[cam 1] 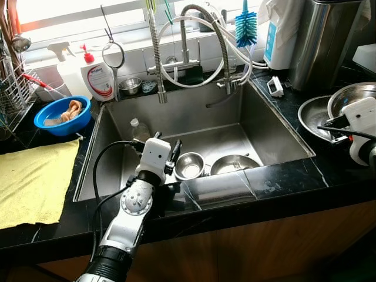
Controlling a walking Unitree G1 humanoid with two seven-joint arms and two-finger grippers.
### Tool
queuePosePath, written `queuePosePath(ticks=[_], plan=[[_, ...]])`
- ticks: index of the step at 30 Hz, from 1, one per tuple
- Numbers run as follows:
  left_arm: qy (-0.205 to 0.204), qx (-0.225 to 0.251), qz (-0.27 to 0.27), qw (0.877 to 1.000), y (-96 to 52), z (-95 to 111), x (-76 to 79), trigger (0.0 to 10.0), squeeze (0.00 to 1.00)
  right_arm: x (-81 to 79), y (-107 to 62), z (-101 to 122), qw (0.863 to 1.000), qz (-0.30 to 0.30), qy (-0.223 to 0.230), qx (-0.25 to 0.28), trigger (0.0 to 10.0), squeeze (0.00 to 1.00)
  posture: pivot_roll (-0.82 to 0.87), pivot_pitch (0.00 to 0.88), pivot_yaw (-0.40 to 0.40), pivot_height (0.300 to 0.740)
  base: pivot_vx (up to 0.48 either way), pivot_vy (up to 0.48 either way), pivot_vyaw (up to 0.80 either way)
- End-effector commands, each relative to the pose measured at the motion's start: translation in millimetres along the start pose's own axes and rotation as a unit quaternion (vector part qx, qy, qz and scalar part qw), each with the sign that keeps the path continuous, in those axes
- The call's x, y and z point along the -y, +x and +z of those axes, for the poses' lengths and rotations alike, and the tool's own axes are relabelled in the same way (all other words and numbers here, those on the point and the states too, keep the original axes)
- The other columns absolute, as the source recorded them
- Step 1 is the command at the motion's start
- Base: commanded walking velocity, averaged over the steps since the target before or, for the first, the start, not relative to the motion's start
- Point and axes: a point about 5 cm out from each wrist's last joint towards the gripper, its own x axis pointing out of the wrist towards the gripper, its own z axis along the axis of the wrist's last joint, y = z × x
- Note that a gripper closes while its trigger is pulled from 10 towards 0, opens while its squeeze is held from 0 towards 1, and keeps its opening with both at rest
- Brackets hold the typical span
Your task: Kitchen organization
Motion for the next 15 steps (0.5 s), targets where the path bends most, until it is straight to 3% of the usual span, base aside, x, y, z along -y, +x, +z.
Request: queuePosePath(ticks=[1,7,14,15], plan=[[0.013,0.001,-0.002,1.0,0.7,2.1,-4.6,10.0,0.0,-7.8,2.7,-1.6,1.0,0.011,0.001,-0.006,0.0,0.0,-0.24,0.0,0.167,0.74,0.0,0.0,0.0],[0.014,0.002,-0.001,1.0,1.1,2.6,-5.8,10.0,0.0,-3.5,3.0,3.7,1.0,-0.009,0.007,0.009,0.0,0.0,-0.24,0.0,0.168,0.74,0.0,0.0,0.0],[0.015,0.002,-0.002,1.0,1.4,2.7,-6.3,10.0,0.0,3.1,0.1,23.5,0.996,-0.042,0.028,0.074,0.0,0.0,-0.25,0.0,0.173,0.74,0.0,0.0,0.0],[0.015,0.002,-0.002,1.0,1.5,2.8,-6.3,10.0,0.0,4.8,-1.9,30.6,0.993,-0.051,0.033,0.097,3.3,0.0,-0.25,0.0,0.173,0.74,0.0,0.0,0.0]])
